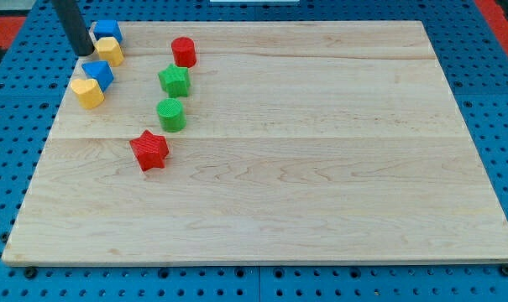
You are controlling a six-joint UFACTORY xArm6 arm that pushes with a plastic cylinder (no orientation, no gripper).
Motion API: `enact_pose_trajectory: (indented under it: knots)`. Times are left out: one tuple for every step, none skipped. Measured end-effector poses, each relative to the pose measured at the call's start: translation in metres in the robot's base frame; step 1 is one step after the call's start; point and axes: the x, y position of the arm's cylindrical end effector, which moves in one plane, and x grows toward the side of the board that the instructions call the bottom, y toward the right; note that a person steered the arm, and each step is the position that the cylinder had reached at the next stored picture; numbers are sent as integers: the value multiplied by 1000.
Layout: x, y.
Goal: Move red star at top center of the board
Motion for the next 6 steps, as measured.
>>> enact_pose_trajectory:
  knots:
    - [-1,0]
    - [-1,3]
    - [-1,26]
    - [-1,28]
    - [0,28]
    - [19,80]
